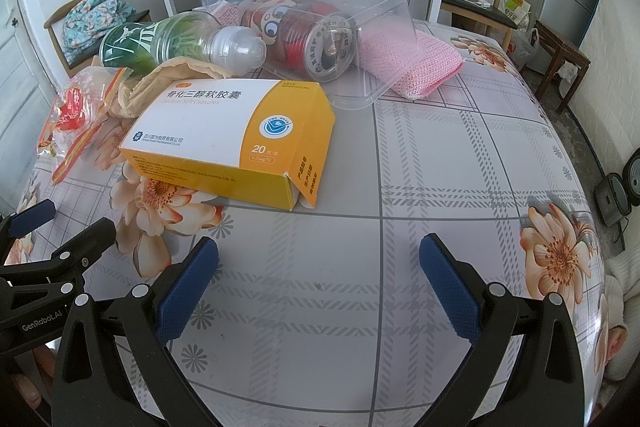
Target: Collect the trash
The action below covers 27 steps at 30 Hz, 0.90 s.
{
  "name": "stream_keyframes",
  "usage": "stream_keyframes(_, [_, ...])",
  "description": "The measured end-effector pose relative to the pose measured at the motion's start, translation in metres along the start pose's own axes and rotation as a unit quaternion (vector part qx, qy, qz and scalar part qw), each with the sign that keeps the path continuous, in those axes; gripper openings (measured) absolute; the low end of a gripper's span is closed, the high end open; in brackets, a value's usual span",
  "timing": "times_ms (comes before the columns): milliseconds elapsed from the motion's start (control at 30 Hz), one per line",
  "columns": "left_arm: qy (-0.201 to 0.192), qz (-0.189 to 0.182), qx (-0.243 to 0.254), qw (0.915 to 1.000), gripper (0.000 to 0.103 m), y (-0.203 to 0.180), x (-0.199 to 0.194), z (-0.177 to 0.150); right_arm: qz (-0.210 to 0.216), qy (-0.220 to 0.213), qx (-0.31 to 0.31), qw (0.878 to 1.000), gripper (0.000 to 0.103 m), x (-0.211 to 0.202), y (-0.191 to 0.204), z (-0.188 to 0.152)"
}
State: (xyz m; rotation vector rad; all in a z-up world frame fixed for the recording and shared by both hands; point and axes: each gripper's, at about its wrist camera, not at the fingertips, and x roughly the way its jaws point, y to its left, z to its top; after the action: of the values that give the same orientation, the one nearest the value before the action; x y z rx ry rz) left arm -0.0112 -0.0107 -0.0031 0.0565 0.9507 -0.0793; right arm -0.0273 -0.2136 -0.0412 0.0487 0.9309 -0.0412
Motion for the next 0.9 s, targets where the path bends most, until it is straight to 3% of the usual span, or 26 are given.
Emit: stream_keyframes(900, [0.000,-0.004,0.004,1.0000,0.096,-0.0055,-0.0014,-0.0023,0.000,0.000,0.000,1.000,0.097,0.0002,-0.0001,-0.0002])
